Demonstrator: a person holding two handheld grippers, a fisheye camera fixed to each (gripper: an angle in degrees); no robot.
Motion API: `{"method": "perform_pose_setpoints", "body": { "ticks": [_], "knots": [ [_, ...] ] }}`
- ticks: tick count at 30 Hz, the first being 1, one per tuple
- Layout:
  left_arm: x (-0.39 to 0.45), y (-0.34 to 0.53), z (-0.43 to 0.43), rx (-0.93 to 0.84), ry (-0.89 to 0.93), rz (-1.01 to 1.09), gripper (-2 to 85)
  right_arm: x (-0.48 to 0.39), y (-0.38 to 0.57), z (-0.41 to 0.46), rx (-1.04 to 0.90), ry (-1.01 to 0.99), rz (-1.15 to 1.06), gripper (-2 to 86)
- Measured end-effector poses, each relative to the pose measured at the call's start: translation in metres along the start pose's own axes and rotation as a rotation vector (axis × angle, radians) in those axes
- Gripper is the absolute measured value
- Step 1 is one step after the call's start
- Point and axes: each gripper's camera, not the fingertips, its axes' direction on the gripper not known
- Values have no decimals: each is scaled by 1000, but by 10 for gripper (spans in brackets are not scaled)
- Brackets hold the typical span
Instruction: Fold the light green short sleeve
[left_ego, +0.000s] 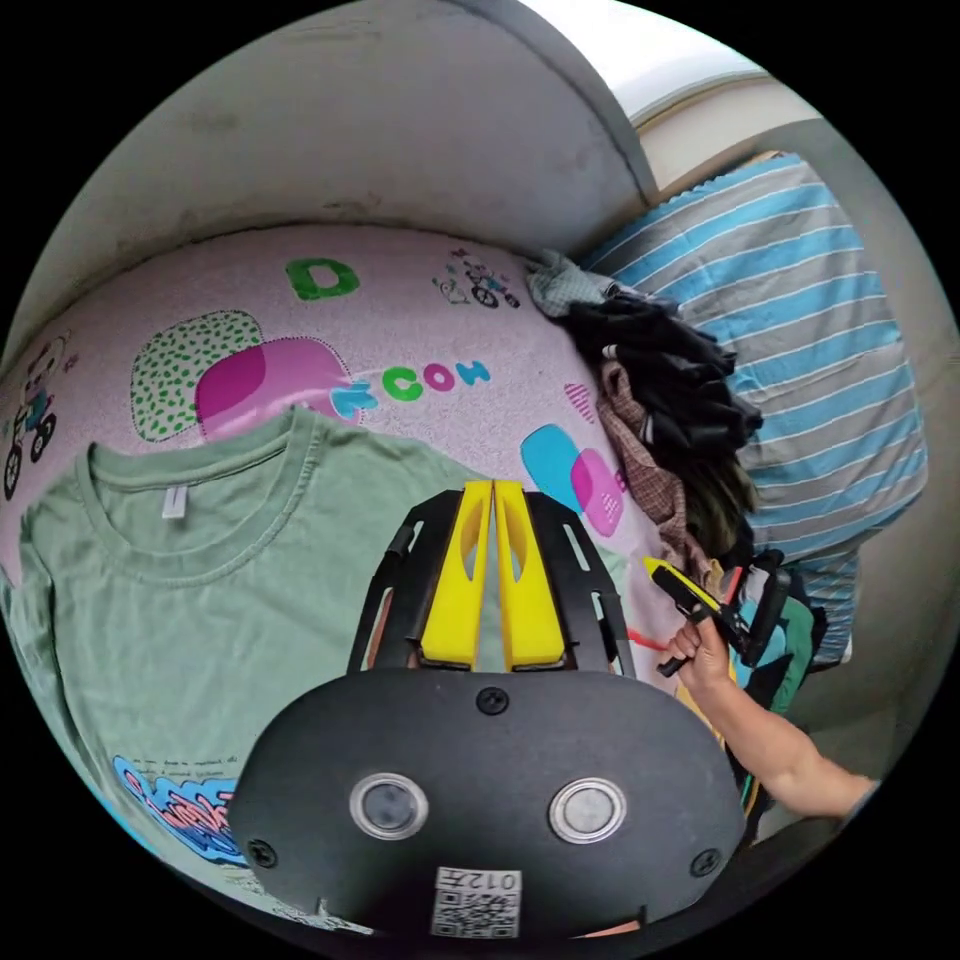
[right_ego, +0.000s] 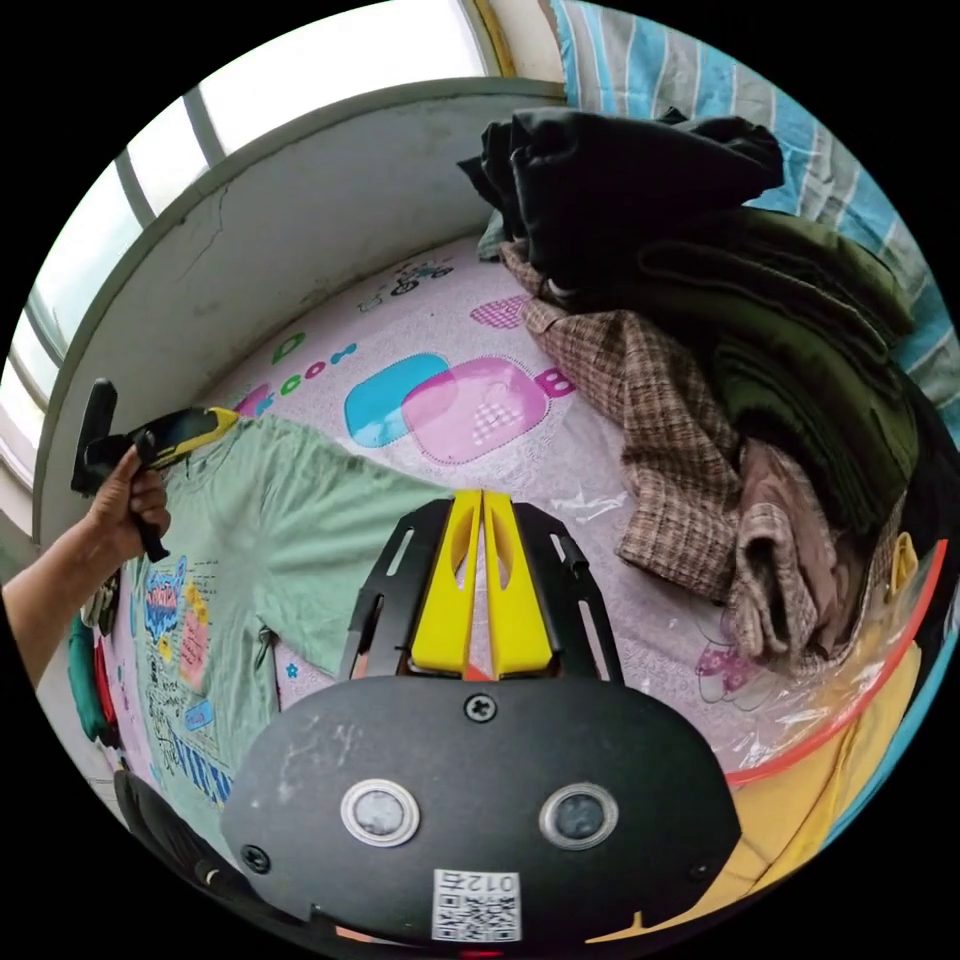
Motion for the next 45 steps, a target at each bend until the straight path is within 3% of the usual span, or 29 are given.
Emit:
{"method": "perform_pose_setpoints", "body": {
  "ticks": [4,7,14,18,23,28,31,33,35,37,39,42,45],
  "knots": [
    [-29,51,-49,46,-97,43,9,-32,7,-2,59,-4,-75,-8],
    [-71,92,-100,103,-233,16,10,-76,10,9,34,-131,-175,-8],
    [-220,170,-207,240,-466,-405,17,-211,17,52,-119,-349,-463,-8],
    [-284,200,-218,233,-436,-581,31,-291,18,72,-180,-417,-615,-8],
    [-319,211,-201,199,-388,-630,37,-359,10,96,-190,-463,-680,-9],
    [-309,210,-194,199,-505,-514,17,-394,7,118,-183,-514,-681,-8],
    [-267,200,-185,194,-606,-213,18,-397,5,140,-205,-523,-646,-8],
    [-221,200,-159,126,-668,119,27,-397,3,154,-222,-523,-621,-8],
    [-203,208,-137,44,-682,245,41,-398,0,168,-247,-527,-598,-8],
    [-200,218,-120,-35,-716,275,58,-398,-6,186,-267,-522,-571,-8],
    [-214,234,-124,4,-725,183,74,-398,-14,197,-274,-527,-552,-8],
    [-246,248,-142,61,-566,35,82,-401,-31,216,-283,-544,-519,-8],
    [-251,252,-136,24,-584,134,89,-406,-49,240,-302,-556,-476,-8]
  ]
}}
